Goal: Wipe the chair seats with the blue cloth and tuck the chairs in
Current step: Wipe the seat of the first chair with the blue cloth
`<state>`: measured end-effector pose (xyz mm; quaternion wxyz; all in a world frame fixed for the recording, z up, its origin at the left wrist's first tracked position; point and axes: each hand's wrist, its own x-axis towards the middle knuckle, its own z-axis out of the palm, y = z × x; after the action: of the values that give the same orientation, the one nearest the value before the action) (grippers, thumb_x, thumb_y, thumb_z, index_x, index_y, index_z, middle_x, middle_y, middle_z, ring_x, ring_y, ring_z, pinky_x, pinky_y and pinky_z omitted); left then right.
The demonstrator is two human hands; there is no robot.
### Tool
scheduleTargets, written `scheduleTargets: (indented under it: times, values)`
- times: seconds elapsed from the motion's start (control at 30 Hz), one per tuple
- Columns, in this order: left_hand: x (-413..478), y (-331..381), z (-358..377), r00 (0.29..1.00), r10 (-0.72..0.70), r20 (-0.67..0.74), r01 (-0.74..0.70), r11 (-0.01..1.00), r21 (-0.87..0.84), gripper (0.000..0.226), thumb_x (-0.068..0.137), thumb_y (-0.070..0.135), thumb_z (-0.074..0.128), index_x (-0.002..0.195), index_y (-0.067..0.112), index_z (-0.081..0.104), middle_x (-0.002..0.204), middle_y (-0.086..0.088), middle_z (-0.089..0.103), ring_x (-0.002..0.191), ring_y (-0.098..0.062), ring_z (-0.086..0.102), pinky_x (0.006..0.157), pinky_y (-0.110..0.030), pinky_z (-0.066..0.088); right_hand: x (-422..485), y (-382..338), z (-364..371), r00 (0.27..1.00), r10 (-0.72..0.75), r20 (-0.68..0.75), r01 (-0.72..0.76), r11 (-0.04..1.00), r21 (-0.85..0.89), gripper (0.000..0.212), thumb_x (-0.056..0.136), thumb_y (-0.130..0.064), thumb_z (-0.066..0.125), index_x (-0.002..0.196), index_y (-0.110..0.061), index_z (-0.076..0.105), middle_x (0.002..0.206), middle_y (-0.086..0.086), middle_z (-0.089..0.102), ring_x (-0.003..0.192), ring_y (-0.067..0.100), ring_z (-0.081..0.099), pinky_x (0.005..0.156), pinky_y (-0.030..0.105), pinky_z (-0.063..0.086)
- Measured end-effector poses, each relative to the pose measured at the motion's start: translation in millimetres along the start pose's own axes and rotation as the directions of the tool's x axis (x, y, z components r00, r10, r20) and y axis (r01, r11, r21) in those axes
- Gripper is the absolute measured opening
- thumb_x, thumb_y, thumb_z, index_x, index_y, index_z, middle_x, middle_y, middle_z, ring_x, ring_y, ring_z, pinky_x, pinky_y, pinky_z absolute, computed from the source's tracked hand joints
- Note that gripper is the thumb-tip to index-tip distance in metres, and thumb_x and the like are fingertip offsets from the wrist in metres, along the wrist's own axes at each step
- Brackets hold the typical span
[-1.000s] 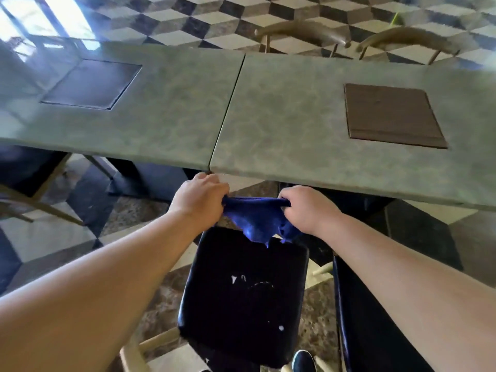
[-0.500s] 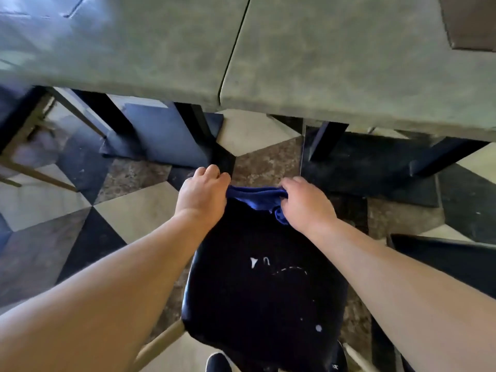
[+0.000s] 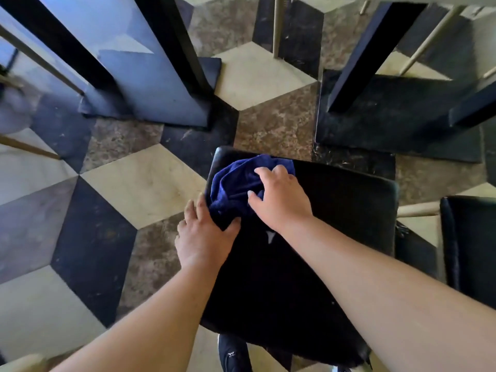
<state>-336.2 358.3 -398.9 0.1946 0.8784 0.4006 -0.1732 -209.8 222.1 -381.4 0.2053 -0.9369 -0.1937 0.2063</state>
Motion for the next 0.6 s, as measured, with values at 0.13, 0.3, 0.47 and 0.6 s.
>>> scheduleTargets:
  times: [0.13, 0.3, 0.47, 0.6]
  values:
    - [-10, -8, 26, 0.999, -0.054, -0.003, 0.053, 0.991, -0.12, 0.108, 0.078, 0.088, 0.044, 0.164, 0.039, -0.001, 0.166, 0.0, 0.028, 0.14, -0.032, 0.042, 0.105, -0.052, 0.044, 29, -32, 25, 0.997, -0.019, -0.075, 0.017, 1.0, -0.025, 0.053, 0.095, -0.038, 0.064, 0.143, -0.025, 0.048, 0.132, 0.01, 0.048, 0.113, 0.035, 0.05, 0.087, 0.046, 0.05]
    - [-5, -8, 45, 0.994, -0.052, -0.099, 0.045, 0.997, -0.067, 0.113, 0.077, 0.092, 0.034, 0.165, 0.026, 0.007, 0.162, -0.001, 0.03, 0.14, -0.028, 0.04, 0.107, -0.049, 0.042, 50, -53, 53, 0.988, -0.067, -0.139, 0.054, 0.993, -0.101, 0.04, 0.093, -0.023, 0.06, 0.132, -0.018, 0.052, 0.124, 0.013, 0.052, 0.107, 0.035, 0.051, 0.088, 0.044, 0.047]
    - [-5, -10, 53, 0.987, -0.025, -0.16, 0.016, 0.998, -0.062, 0.11, 0.078, 0.089, 0.039, 0.165, 0.029, 0.007, 0.162, -0.004, 0.034, 0.141, -0.029, 0.04, 0.107, -0.05, 0.042, 45, -36, 53, 0.983, -0.117, -0.145, 0.095, 0.984, -0.15, 0.04, 0.094, -0.022, 0.056, 0.134, -0.019, 0.052, 0.122, 0.012, 0.054, 0.106, 0.034, 0.052, 0.089, 0.043, 0.045]
    - [-6, -10, 53, 0.985, -0.02, -0.169, 0.01, 0.998, -0.057, 0.108, 0.079, 0.085, 0.043, 0.165, 0.032, 0.005, 0.161, -0.007, 0.037, 0.14, -0.033, 0.04, 0.107, -0.053, 0.041, 21, 11, 27, 0.992, 0.024, -0.126, -0.043, 0.987, -0.153, 0.042, 0.095, -0.021, 0.055, 0.136, -0.022, 0.047, 0.123, 0.009, 0.051, 0.108, 0.031, 0.05, 0.092, 0.041, 0.045]
